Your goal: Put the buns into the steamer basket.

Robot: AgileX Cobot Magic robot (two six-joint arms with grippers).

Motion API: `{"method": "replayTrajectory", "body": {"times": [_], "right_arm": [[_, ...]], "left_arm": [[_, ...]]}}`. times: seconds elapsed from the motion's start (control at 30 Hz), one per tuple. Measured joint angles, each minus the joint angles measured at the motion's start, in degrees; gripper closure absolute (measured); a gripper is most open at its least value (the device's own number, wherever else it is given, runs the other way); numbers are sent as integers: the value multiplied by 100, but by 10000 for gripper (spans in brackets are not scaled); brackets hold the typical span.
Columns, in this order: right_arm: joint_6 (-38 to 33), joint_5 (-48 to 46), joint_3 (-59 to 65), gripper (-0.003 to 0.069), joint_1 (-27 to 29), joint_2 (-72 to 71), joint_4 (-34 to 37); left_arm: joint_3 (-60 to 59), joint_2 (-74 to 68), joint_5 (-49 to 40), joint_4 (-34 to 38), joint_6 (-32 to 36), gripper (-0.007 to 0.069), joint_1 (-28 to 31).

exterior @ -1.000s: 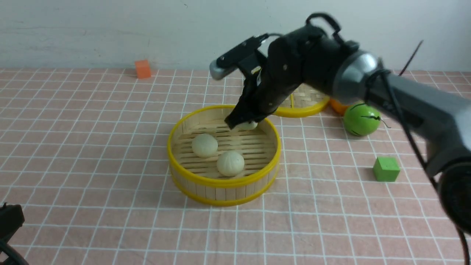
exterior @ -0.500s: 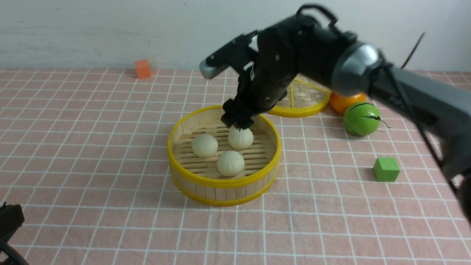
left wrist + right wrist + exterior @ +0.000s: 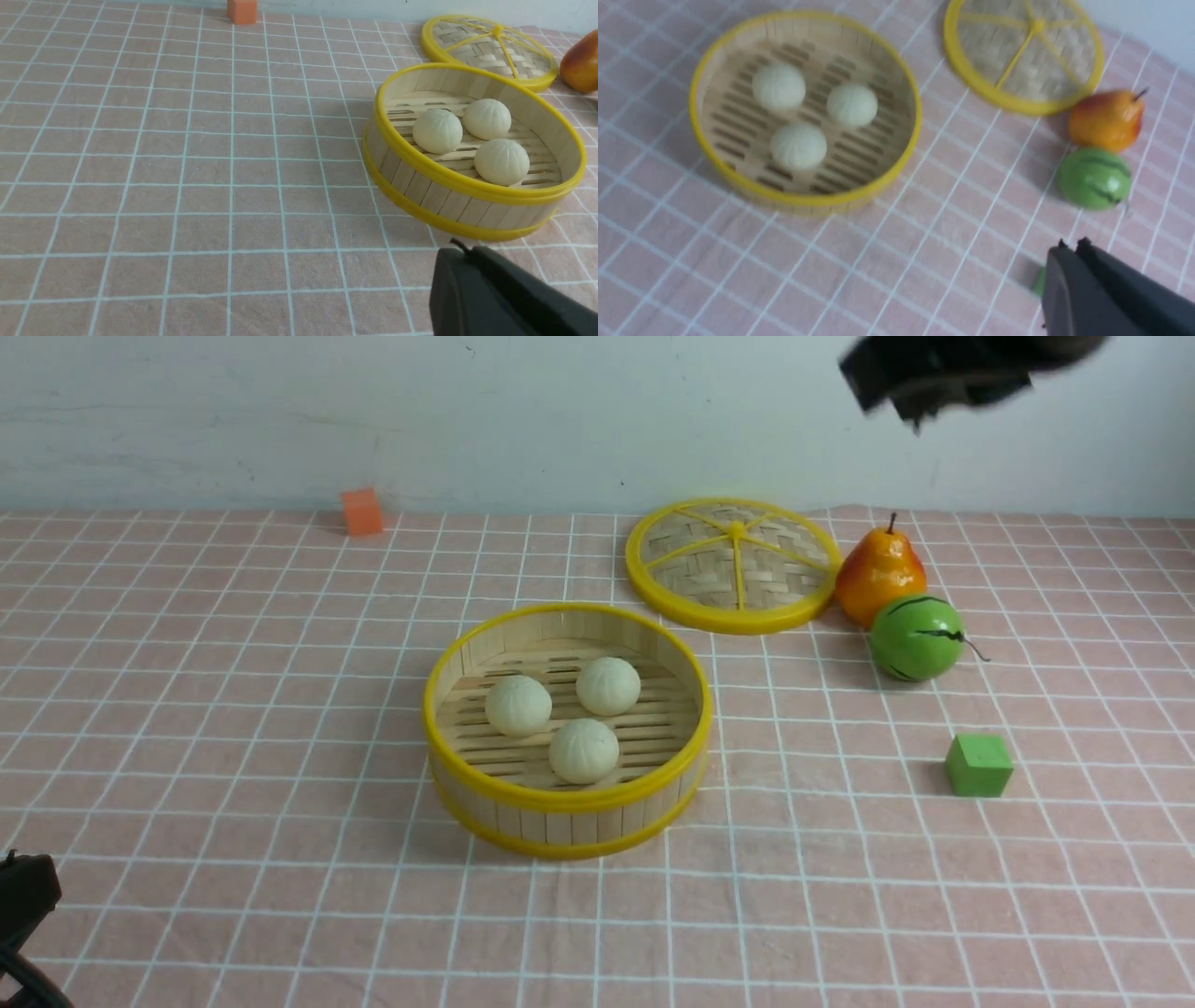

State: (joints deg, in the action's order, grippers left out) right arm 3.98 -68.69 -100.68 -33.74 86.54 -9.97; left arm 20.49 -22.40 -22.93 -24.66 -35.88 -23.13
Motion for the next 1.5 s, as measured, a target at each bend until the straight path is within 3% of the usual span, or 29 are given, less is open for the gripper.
{"method": "replayTrajectory", "body": {"times": [0.1, 0.2, 0.3, 0.33, 0.37, 0.4, 0.53, 0.83, 1.03, 1.1, 1.23, 1.37, 1.5], "right_arm": [[236, 982, 1641, 679, 0, -605, 345], [291, 2888, 3981, 679, 0, -1497, 949], [301, 4505, 5614, 679, 0, -2214, 1467], [304, 4610, 5840, 679, 0, -2256, 1555], [317, 5442, 6667, 679, 0, -2550, 1905], [317, 5541, 6762, 679, 0, -2611, 1945], [271, 7531, 8520, 676, 27, -3006, 2554], [-49, 9838, 10169, 669, 43, -3171, 2941], [-1115, 10092, 10178, 669, 89, -4107, 3634], [-1788, 9776, 10187, 669, 288, -4854, 3735], [-2266, 8761, 10198, 669, 946, -5904, 3752], [-2139, 7635, 10203, 669, 2016, -7012, 3376], [-1069, 6444, 10204, 669, 2975, -8177, 2229]], "left_arm": [[0, 0, -3, 0, 0, 620, 0], [0, 0, -3, 0, 0, 617, 0], [0, 0, -3, 0, 0, 613, 0], [0, 0, -3, 0, 0, 613, 0], [0, 0, -3, 0, 0, 610, 0], [0, 0, -3, 0, 0, 610, 0], [0, 0, -3, 0, 0, 606, 0], [0, 0, -7, 0, 0, 596, 0], [0, 0, -5, -6, 0, 589, 0], [0, 0, -13, -6, 0, 587, 0], [0, 0, -13, -6, 0, 586, 0], [0, 0, -13, -6, 0, 585, 0], [0, 0, -13, -6, 0, 581, 0]]}}
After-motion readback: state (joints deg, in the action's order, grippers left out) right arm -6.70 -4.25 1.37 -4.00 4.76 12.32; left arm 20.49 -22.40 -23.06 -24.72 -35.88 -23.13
